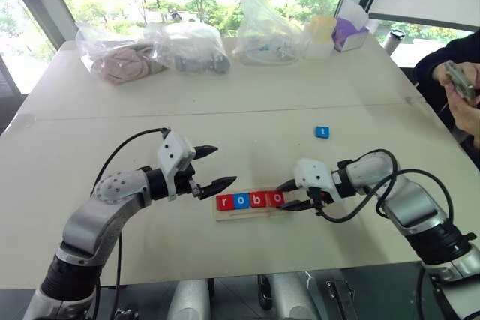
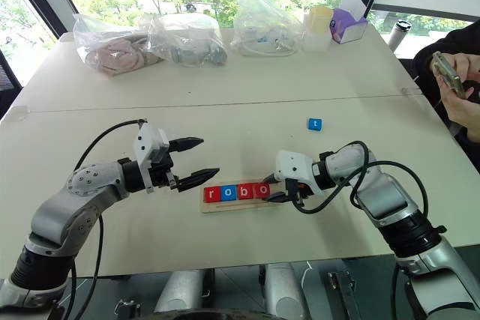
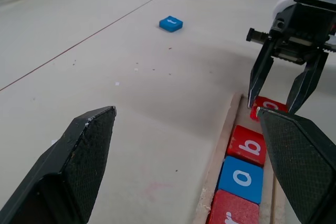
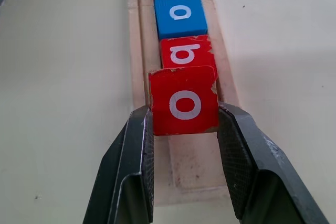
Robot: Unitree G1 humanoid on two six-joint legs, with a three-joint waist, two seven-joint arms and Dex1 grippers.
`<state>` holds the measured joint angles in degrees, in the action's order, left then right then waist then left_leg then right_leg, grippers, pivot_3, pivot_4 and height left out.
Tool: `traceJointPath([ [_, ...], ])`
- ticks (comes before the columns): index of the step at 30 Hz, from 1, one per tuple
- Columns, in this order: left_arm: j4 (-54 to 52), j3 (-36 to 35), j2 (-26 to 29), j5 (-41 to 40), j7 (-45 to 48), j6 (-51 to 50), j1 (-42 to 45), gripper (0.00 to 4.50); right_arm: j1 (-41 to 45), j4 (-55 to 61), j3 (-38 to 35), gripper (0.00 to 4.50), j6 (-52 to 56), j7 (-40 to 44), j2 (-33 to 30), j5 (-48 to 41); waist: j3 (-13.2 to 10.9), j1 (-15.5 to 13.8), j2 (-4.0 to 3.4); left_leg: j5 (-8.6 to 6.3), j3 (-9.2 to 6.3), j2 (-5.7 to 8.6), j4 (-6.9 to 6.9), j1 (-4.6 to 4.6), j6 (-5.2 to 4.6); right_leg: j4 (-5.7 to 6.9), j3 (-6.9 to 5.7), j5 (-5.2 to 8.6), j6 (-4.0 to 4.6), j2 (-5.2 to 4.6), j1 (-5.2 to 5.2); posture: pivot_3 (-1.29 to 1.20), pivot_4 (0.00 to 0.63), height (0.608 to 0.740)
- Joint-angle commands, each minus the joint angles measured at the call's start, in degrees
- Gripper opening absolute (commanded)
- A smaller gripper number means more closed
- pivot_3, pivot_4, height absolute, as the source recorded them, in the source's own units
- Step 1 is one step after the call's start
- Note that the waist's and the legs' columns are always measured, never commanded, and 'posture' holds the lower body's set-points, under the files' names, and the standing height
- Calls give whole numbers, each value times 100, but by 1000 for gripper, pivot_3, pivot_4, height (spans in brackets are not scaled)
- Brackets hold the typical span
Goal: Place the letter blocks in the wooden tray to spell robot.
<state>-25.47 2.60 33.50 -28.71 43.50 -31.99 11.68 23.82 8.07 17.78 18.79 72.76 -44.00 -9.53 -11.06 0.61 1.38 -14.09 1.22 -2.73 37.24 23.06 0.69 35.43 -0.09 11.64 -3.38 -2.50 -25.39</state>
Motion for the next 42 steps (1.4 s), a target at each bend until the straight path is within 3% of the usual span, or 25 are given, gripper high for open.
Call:
traceJointPath([
  [1, -217, -74, -3, -41, -21, 54, 17, 4500, 122, -67, -21, 1118, -157, -62, 50, 96, 0, 0, 0, 0, 0, 0, 0, 0, 0, 0, 0, 0, 0, 0, 0, 0, 150, 740],
  [13, -227, -68, -27, -46, -78, 28, 35, 4500, 182, -173, -12, 1118, -192, -50, 144, 185, 0, 1, 0, 0, 0, 0, 1, -1, 0, 2, 0, -3, 4, 1, 0, 0, 150, 740],
  [19, -238, -53, -34, -47, -106, 33, 30, 4500, 187, -111, -2, 4204, -154, 4, 133, 172, 0, 1, 0, 0, 0, 0, 1, -1, 0, 3, 0, -3, 3, 1, 1, 0, 150, 740],
  [20, -240, -53, -35, -48, -108, 36, 29, 4500, 185, -95, 13, 4470, -148, 27, 121, 177, 0, 1, 0, 0, 0, 0, 1, -1, 0, 3, 0, -3, 4, 1, 1, 0, 150, 740],
  [28, -243, -37, -42, -47, -127, 38, 32, 4500, 319, -210, -162, 4470, -75, -277, 315, 175, 0, 10, 0, 0, 0, 0, 2, -2, 0, 5, 0, -3, 3, 1, 1, 0, 150, 740],
  [34, -253, -25, -64, -28, -149, 37, 22, 4500, 886, -1220, -801, 4470, 256, -1907, 862, 495, 1, 6, 1, 1, 0, 0, 6, -5, 2, 13, 1, -10, 14, 3, 1, 0, 150, 740],
  [37, -254, -21, -76, -24, -153, 49, 4, 4500, 1203, -1854, -1382, 4470, 846, -3353, 1196, 737, 2, -1, 2, 2, 0, 0, 6, -2, 2, 12, 1, -10, 15, 1, 1, 0, 150, 740],
  [42, -258, 24, -108, -10, -152, 67, -6, 4500, 1294, -2034, -1779, 4470, 1574, -4718, 1656, 974, 4, 4, 0, 2, 0, 2, 1, 3, 3, 10, 4, -12, 13, 0, -2, 0, 150, 740],
])
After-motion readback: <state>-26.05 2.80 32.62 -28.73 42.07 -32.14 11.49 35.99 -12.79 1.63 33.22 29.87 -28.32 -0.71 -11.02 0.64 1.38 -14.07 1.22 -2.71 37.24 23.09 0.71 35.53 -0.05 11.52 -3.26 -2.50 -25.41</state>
